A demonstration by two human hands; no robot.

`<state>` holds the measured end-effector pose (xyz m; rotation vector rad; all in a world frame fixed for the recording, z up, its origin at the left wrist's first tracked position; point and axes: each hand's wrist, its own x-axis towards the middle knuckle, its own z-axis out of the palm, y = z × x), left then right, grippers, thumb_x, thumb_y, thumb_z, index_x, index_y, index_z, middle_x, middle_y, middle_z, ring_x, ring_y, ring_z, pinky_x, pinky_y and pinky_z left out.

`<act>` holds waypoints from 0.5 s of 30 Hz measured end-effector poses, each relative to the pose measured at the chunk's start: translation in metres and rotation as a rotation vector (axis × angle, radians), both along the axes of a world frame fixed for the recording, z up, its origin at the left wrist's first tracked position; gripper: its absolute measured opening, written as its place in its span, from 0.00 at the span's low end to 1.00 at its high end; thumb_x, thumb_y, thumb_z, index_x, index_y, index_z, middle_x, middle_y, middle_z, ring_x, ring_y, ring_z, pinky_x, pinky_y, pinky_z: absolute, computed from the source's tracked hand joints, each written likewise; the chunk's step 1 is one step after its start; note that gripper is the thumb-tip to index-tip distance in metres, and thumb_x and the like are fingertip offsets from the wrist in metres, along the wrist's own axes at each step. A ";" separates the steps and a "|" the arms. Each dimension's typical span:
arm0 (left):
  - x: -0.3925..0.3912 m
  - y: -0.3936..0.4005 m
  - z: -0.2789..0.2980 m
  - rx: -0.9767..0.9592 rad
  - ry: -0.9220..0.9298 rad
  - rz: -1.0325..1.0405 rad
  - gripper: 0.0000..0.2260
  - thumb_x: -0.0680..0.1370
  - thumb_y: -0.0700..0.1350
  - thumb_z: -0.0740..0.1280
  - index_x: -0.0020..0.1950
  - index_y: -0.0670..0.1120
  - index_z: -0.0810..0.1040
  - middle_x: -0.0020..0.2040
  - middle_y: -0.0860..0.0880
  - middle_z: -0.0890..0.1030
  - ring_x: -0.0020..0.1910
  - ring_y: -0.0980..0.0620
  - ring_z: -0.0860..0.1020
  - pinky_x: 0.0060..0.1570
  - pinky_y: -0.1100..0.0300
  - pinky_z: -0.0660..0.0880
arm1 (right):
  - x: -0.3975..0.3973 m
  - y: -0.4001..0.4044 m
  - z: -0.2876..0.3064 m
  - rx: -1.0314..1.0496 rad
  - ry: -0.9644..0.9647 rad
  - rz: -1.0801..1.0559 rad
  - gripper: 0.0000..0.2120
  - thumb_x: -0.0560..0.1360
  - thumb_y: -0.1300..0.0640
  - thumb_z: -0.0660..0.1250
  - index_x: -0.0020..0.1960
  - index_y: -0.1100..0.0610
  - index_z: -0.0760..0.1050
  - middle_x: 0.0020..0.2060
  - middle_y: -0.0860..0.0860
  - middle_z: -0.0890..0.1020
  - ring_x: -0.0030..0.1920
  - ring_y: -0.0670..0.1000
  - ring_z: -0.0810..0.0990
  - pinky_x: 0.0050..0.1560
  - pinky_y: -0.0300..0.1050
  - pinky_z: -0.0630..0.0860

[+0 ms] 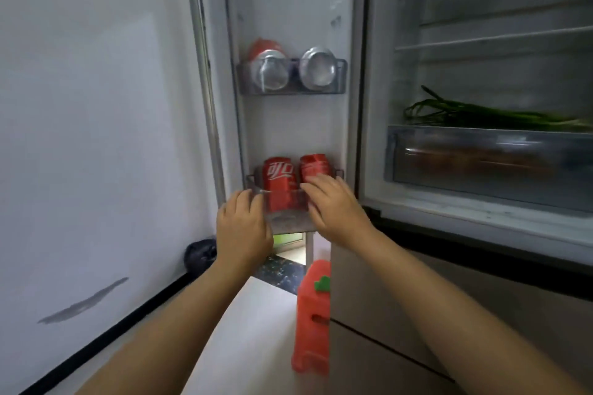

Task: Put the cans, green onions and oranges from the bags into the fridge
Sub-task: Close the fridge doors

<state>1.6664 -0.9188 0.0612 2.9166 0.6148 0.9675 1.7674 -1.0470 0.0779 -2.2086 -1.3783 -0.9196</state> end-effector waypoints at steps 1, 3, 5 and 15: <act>-0.010 0.009 0.001 -0.024 0.015 0.021 0.20 0.64 0.43 0.53 0.41 0.37 0.81 0.39 0.39 0.83 0.37 0.39 0.82 0.33 0.53 0.79 | -0.011 0.019 0.006 -0.067 0.075 -0.018 0.21 0.75 0.57 0.54 0.65 0.62 0.71 0.64 0.58 0.75 0.66 0.58 0.73 0.68 0.58 0.64; -0.026 0.022 0.001 -0.046 0.032 0.052 0.20 0.64 0.43 0.52 0.41 0.37 0.82 0.39 0.38 0.83 0.36 0.39 0.83 0.32 0.54 0.80 | -0.021 0.052 0.005 -0.192 0.179 -0.112 0.22 0.78 0.56 0.53 0.71 0.60 0.62 0.69 0.56 0.69 0.70 0.55 0.66 0.72 0.56 0.55; -0.040 0.033 0.000 -0.062 0.049 0.069 0.20 0.64 0.42 0.53 0.41 0.36 0.82 0.38 0.39 0.83 0.34 0.40 0.83 0.29 0.55 0.79 | -0.026 0.067 0.001 -0.143 0.073 -0.190 0.18 0.75 0.56 0.54 0.61 0.61 0.73 0.55 0.58 0.79 0.57 0.56 0.78 0.64 0.59 0.69; -0.040 0.023 0.006 -0.343 -0.209 -0.074 0.20 0.81 0.41 0.57 0.71 0.35 0.62 0.71 0.37 0.66 0.71 0.41 0.63 0.71 0.54 0.58 | -0.025 0.000 -0.011 -0.023 0.107 -0.145 0.24 0.69 0.51 0.51 0.48 0.67 0.77 0.44 0.64 0.81 0.47 0.63 0.80 0.58 0.63 0.71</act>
